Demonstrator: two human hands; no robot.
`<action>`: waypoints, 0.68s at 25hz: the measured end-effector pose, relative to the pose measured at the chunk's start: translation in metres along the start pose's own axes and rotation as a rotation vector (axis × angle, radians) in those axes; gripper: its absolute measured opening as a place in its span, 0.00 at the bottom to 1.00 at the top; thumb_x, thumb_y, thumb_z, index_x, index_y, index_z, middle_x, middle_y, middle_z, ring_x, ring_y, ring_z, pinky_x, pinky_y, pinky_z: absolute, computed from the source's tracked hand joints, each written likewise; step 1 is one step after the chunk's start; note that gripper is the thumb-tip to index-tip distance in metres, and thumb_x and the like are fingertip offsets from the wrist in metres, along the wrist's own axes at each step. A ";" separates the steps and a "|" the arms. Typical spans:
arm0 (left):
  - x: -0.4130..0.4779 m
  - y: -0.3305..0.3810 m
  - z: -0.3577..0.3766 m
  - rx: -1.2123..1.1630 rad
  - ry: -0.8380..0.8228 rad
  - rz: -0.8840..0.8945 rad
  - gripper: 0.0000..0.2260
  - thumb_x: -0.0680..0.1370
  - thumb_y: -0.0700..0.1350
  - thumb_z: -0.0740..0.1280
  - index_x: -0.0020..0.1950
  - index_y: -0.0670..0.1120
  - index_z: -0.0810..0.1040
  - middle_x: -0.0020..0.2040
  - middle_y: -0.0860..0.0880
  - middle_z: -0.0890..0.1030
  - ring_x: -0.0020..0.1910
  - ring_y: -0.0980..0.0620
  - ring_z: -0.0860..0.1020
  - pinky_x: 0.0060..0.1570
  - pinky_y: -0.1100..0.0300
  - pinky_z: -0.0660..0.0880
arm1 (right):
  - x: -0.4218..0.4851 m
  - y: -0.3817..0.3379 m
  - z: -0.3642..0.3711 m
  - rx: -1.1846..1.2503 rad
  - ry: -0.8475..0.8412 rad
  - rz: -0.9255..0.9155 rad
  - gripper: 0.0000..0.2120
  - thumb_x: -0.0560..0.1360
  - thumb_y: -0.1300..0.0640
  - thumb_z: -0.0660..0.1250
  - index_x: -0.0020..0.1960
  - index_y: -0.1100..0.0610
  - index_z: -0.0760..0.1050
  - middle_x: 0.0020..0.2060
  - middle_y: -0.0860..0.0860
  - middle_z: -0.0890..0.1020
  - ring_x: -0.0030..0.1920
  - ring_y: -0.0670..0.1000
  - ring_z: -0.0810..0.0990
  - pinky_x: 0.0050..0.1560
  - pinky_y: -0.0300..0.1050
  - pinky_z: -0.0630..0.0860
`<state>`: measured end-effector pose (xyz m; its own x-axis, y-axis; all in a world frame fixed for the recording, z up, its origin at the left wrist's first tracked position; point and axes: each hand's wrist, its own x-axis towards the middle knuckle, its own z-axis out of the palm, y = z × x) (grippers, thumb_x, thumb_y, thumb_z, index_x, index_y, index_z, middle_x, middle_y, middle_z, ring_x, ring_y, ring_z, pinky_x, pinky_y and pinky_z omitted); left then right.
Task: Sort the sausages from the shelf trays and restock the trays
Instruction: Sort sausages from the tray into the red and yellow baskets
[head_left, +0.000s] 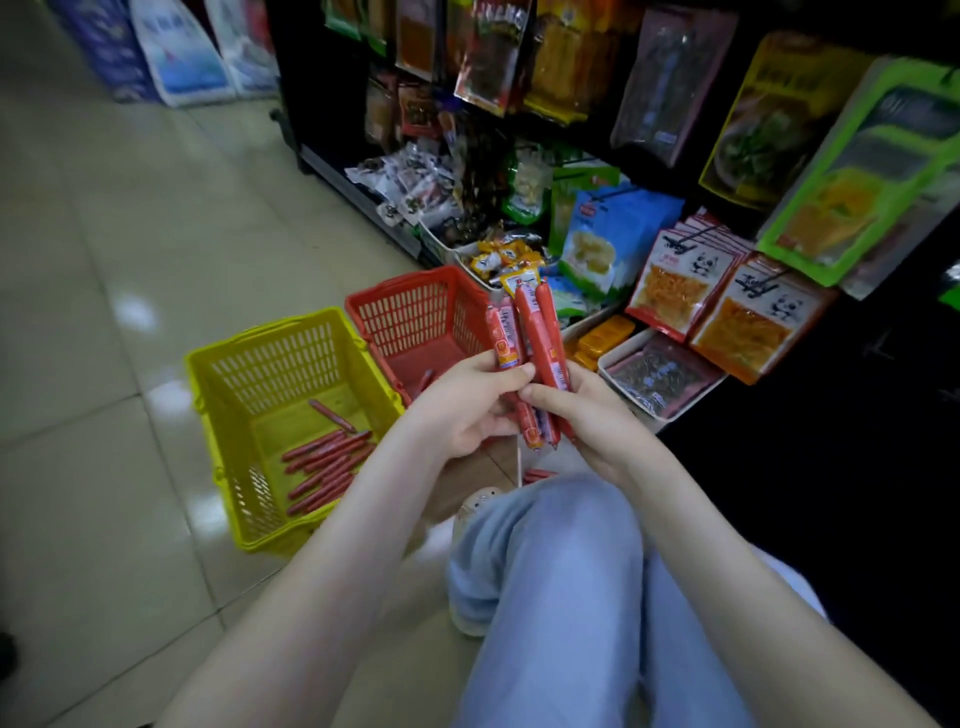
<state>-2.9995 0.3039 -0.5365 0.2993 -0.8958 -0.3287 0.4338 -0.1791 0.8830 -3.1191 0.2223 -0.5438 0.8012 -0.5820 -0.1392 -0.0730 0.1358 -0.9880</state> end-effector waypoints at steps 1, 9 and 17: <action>-0.006 0.001 -0.007 0.003 0.015 0.005 0.08 0.80 0.38 0.63 0.58 0.45 0.77 0.48 0.45 0.83 0.43 0.49 0.83 0.40 0.52 0.81 | 0.002 0.000 0.008 -0.003 -0.010 -0.006 0.14 0.75 0.68 0.64 0.57 0.55 0.76 0.47 0.52 0.84 0.48 0.50 0.83 0.48 0.43 0.78; -0.039 0.020 -0.048 0.026 0.194 0.049 0.03 0.79 0.41 0.65 0.49 0.49 0.77 0.40 0.48 0.83 0.35 0.51 0.83 0.39 0.55 0.81 | 0.018 -0.019 0.055 -0.033 -0.153 0.010 0.12 0.80 0.60 0.61 0.63 0.57 0.72 0.52 0.56 0.82 0.51 0.53 0.83 0.52 0.48 0.80; -0.024 0.028 -0.068 -0.054 0.283 0.022 0.04 0.78 0.40 0.65 0.51 0.48 0.78 0.43 0.48 0.84 0.38 0.49 0.83 0.32 0.57 0.80 | 0.063 -0.011 0.051 0.045 -0.245 0.145 0.15 0.78 0.62 0.62 0.64 0.60 0.73 0.55 0.60 0.82 0.53 0.58 0.82 0.56 0.55 0.78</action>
<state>-2.9369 0.3485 -0.5264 0.5306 -0.7489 -0.3970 0.4673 -0.1323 0.8741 -3.0378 0.2251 -0.5382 0.9043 -0.3437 -0.2533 -0.1752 0.2423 -0.9543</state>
